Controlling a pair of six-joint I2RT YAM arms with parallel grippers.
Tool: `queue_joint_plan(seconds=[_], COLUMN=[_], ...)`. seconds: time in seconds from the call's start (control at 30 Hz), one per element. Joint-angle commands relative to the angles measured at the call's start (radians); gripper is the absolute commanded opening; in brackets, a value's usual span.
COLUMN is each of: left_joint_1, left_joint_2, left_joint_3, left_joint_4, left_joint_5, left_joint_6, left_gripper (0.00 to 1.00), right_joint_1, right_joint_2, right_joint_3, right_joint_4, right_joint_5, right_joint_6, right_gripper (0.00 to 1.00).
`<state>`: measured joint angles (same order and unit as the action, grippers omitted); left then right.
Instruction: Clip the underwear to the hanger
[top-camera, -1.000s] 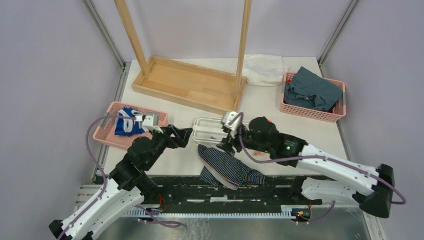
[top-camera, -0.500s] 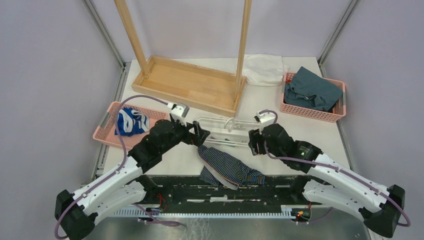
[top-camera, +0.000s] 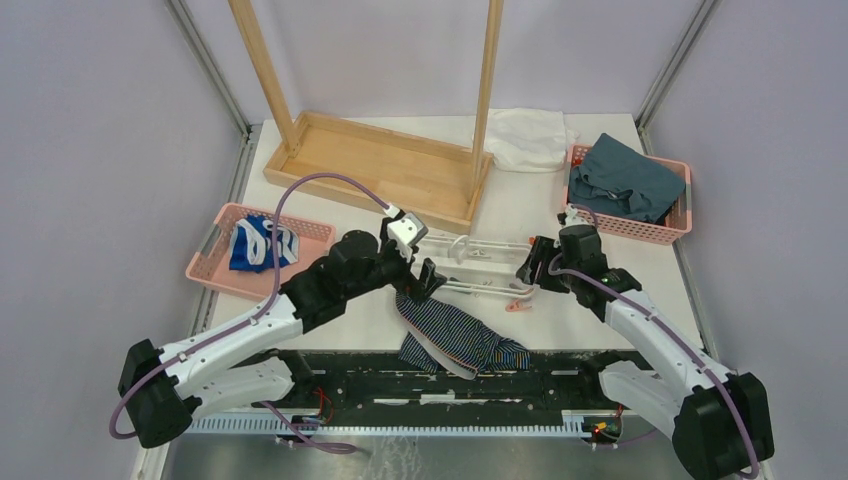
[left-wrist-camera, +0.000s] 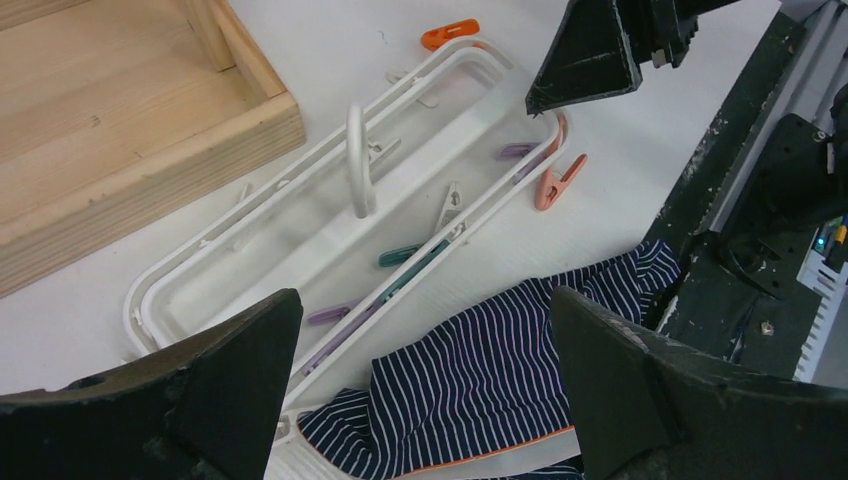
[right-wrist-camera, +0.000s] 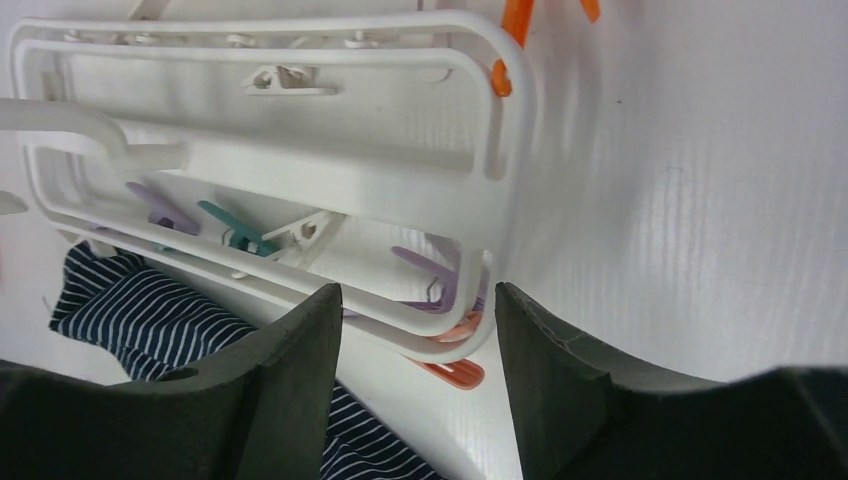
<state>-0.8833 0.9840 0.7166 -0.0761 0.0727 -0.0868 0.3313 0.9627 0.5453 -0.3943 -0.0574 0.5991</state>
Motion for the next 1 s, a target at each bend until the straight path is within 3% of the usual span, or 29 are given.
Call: queue_joint_plan(seconds=[0.0,0.13,0.3,0.5,0.57,0.73,0.87,0.97], left_joint_1=[-0.003,-0.01,-0.012,-0.016,-0.023,-0.066,-0.169,-0.336], left_joint_2=[-0.019,-0.069,-0.099,-0.061,-0.047,-0.048,-0.014,0.025], left_joint_3=[0.018,-0.012,-0.014,-0.003,0.002,-0.024,-0.044,-0.061], left_joint_4=[-0.011,-0.037,-0.05,-0.05,-0.05,0.018,0.05,0.053], left_joint_5=[0.068,0.204,0.175,0.217,0.225,0.209,0.128,0.002], left_joint_6=[0.085,0.17,0.205,0.214,0.213,0.162,0.127,0.094], left_gripper=[0.99,1.0,0.99,0.99,0.99,0.99,1.0,0.98], right_joint_1=[-0.004,-0.003,-0.003,-0.002,-0.003,-0.004,-0.003,-0.005], right_joint_2=[0.031,0.124,0.111,0.097,0.031,-0.162,-0.225,-0.279], right_joint_3=[-0.026,-0.031,-0.034,0.003,0.023,0.055,0.057,0.046], right_joint_4=[0.117,0.173,0.205,0.362,0.308,-0.015,-0.115,-0.118], right_joint_5=[-0.079,-0.138,-0.109,-0.325,-0.258,0.153,0.165,0.113], right_joint_6=[0.05,0.056,0.067,0.037,0.001,-0.049,-0.081,-0.071], right_gripper=[0.64,0.64,0.64,0.64,0.64,0.66,0.68,0.69])
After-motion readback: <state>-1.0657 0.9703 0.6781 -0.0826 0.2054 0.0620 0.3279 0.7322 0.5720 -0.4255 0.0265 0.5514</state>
